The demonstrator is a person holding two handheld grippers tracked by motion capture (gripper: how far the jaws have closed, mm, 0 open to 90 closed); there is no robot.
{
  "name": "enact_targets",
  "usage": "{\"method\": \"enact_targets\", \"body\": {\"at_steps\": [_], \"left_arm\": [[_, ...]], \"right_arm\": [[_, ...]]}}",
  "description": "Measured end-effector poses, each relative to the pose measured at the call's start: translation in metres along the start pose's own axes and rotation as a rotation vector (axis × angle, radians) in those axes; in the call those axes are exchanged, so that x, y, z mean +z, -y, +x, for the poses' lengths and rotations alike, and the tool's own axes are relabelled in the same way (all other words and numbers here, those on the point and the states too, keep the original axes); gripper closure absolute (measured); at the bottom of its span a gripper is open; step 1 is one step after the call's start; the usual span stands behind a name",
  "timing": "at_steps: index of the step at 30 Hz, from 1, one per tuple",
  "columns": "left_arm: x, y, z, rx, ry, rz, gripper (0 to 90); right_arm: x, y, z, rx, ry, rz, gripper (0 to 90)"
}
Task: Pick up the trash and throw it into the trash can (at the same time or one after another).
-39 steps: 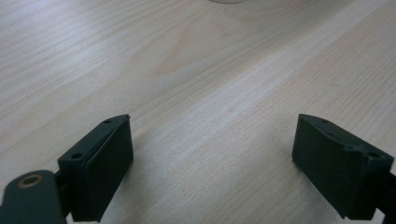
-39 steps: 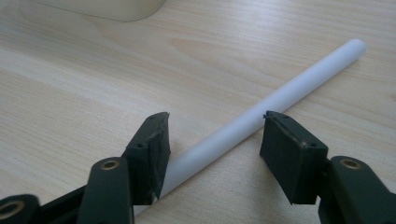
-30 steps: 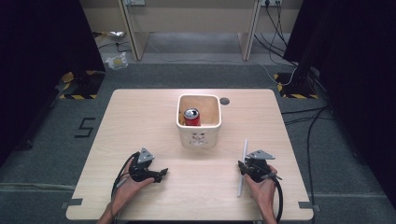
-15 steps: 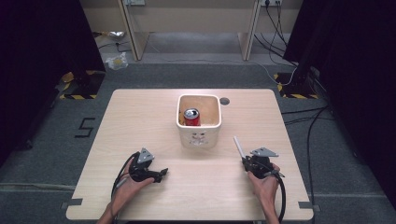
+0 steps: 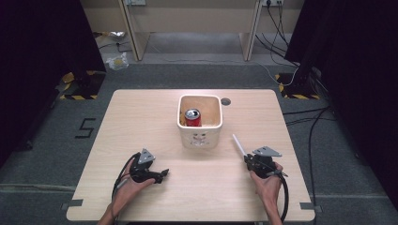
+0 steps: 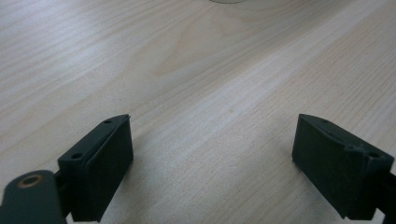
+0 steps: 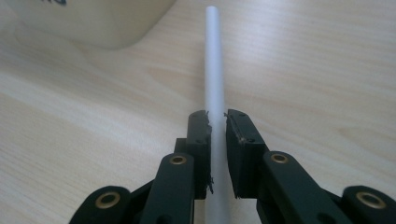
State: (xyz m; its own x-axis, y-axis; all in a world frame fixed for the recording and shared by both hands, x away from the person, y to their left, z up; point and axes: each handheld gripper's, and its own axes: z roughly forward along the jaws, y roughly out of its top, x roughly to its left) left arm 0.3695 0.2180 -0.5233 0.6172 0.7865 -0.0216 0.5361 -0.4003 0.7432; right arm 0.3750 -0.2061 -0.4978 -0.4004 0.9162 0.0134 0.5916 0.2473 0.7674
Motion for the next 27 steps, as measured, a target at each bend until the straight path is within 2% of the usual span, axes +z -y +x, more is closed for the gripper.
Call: {"method": "enact_targets", "body": {"at_steps": [4, 12, 20, 22, 27], "left_arm": [[0.0, 0.0, 0.0, 0.0, 0.0, 0.001, 11.6], [0.0, 0.0, 0.0, 0.0, 0.001, 0.001, 11.6], [0.0, 0.0, 0.0, 0.001, 0.0, 0.001, 11.6], [0.0, 0.0, 0.0, 0.001, 0.0, 0.001, 11.6], [0.0, 0.0, 0.0, 0.001, 0.0, 0.001, 11.6]], "right_arm": [[-0.008, -0.011, -0.004, 0.016, -0.01, -0.043, 80.0], [-0.025, -0.036, -0.006, 0.01, -0.019, -0.128, 80.0], [-0.036, -0.054, -0.009, 0.011, -0.025, -0.17, 80.0], [-0.04, -0.065, -0.008, -0.001, -0.03, -0.189, 80.0], [-0.044, -0.079, -0.006, -0.014, -0.042, -0.21, 80.0]]}}
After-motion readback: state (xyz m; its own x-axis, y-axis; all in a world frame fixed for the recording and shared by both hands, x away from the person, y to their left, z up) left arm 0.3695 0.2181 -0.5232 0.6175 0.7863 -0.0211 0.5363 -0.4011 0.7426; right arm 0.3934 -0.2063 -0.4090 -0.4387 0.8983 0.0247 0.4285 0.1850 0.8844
